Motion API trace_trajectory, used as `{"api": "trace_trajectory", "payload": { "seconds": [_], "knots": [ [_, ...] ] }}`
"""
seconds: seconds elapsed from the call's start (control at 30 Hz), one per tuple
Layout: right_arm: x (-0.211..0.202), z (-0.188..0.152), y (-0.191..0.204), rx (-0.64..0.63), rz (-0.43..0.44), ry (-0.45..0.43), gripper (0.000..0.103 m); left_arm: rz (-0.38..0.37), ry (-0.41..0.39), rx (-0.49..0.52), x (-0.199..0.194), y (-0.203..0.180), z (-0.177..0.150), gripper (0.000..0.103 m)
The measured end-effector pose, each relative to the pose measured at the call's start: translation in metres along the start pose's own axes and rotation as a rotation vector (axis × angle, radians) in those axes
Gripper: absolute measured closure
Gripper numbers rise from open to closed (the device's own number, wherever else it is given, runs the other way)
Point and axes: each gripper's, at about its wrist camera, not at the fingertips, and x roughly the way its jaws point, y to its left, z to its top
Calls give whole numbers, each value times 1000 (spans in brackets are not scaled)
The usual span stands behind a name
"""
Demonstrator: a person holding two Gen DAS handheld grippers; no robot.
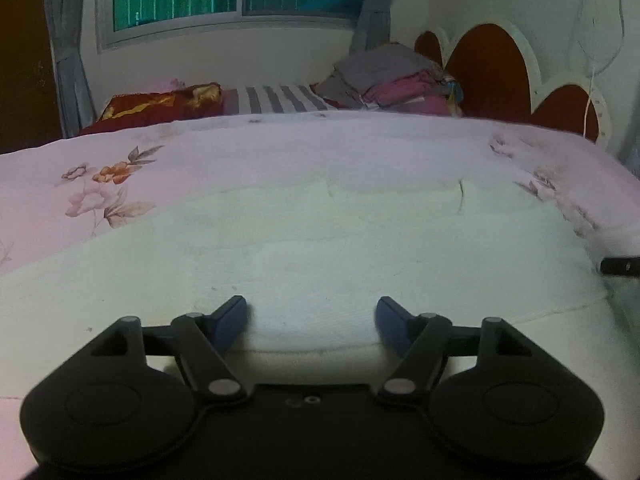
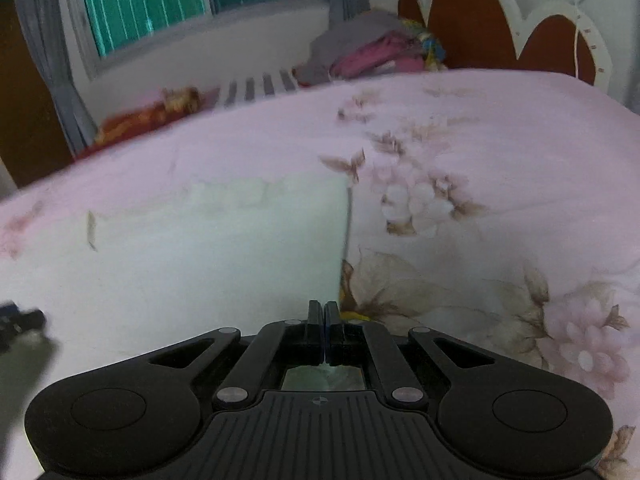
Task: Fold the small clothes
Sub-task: 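Lay the sleeve flat on the body and open the right gripper, then grasp the other sweater sleeve with the left gripper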
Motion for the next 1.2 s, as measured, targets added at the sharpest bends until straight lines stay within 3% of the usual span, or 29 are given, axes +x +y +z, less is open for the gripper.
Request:
{"api": "trace_trajectory", "payload": {
  "seconds": [0.17,0.23,0.27,0.33,0.4,0.43,0.47,0.5,0.53,0.6,0.67,0.7,0.77,0.87,1.0,1.07,1.1,1.17,1.2],
  "knots": [
    [10,-7,-1,14,-14,45,101,-17,11,-40,-4,9,-1,29],
    [-2,-3,3,29,3,17,101,-5,-6,-62,-15,19,-5,20],
    [-7,-3,4,30,13,0,101,20,-11,-75,-20,26,-8,9],
    [-14,-5,10,28,-11,-21,100,90,-37,-107,-35,43,-16,1],
    [-20,-8,14,32,-26,-32,99,143,-40,-145,-50,70,-25,1],
    [-23,-10,16,40,-22,-36,83,168,-44,-172,-59,84,-31,2],
    [-25,-12,17,48,-19,-38,65,195,-49,-210,-68,101,-37,5],
    [-27,-13,19,51,-20,-51,31,222,-53,-262,-77,122,-43,11],
    [-31,-15,23,41,-24,-83,27,251,-59,-324,-86,145,-51,16],
    [-33,-15,31,12,5,-87,27,298,-70,-465,-103,188,-65,29],
    [-32,-15,39,0,26,-81,28,330,-90,-631,-121,231,-81,30],
    [-31,-15,43,-3,29,-83,35,341,-110,-715,-130,252,-90,30],
    [-27,-15,51,-3,35,-68,38,356,-152,-835,-142,282,-104,33],
    [-21,-16,64,-8,40,-50,38,320,-220,-971,-150,316,-119,46],
    [-19,-19,78,-33,34,-40,38,273,-329,-1158,-147,346,-131,49],
    [-19,-20,83,-44,33,-38,38,273,-360,-1201,-142,353,-132,55],
    [-19,-20,85,-50,33,-39,38,269,-370,-1220,-139,357,-131,66],
    [-19,-19,87,-63,31,-38,38,207,-406,-1266,-137,363,-133,100],
    [-19,-17,87,-68,29,-40,38,191,-473,-1263,-142,360,-133,100]
  ]
}}
